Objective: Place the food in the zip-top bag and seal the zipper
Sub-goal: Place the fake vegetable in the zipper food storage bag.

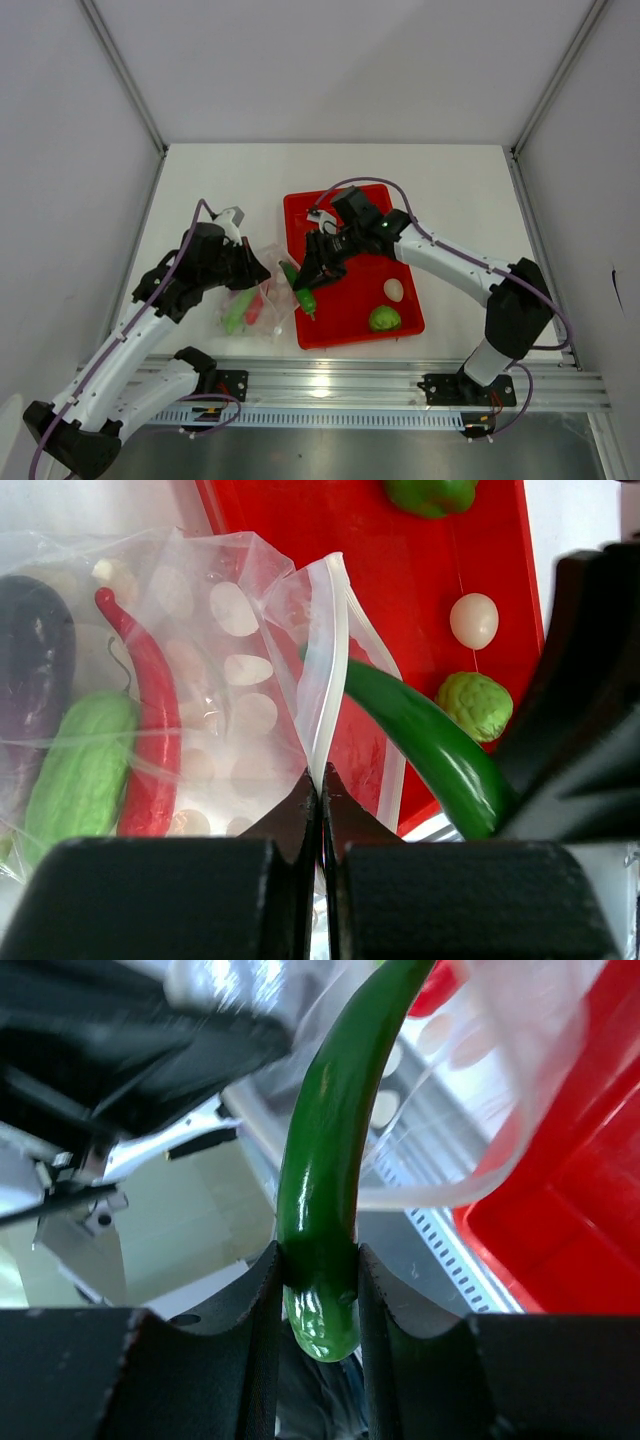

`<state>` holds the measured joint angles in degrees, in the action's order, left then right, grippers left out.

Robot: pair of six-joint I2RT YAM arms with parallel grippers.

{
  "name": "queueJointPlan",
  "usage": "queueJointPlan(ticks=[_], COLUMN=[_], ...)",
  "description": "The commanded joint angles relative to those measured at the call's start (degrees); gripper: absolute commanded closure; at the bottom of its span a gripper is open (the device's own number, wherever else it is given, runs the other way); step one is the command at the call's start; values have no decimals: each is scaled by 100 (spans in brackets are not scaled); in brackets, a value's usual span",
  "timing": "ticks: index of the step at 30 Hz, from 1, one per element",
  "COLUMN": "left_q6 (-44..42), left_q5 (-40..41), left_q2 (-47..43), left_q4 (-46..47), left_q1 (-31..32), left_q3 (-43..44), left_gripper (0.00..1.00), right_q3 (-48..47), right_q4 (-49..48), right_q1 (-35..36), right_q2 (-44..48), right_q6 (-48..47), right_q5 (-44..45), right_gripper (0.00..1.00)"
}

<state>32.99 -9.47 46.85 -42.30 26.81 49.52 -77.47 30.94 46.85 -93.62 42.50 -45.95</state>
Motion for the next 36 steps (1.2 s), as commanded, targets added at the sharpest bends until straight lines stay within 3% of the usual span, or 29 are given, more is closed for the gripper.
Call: queueJointPlan(ticks=[1,8,17,20,25,28,29,31,36], left_q6=[14,32,32,76,172,199,207,216,199], left_q5=[-151,-221,-353,-414,-450,-424,-415,-397,-397], left_q2=[-80,-71,-79,-97,-132,-185,-185,-176,-132], left_q4=[47,38,-32,-15,29,38,47,64,38], left_q1=[-35,-35,-35,-35,-35,-35,-35,-35,-35], left_q3=[199,207,295,269,243,269,260,278,287], left_gripper=[99,99,99,100,99,100,100,99,100], right_q3=[-304,-444,-866,-892,-831,-656,-612,-567,-304], right_q4=[-298,-922,-975,-1151,-1204,-1327,-1388,-1407,-1669], right_q1=[-18,8,210,421,895,1185,1264,1431,1476], right_q2=[-270,-753,-1219,-1211,-1176,-1184,-1184,-1246,-1141], right_q6=[267,584,505,566,768,1049,1093,1103,1041], right_q5=[262,385,991,1456,2484,2827,2890,3144,3206], right_gripper=[93,92,93,97,94,82,72,62,45])
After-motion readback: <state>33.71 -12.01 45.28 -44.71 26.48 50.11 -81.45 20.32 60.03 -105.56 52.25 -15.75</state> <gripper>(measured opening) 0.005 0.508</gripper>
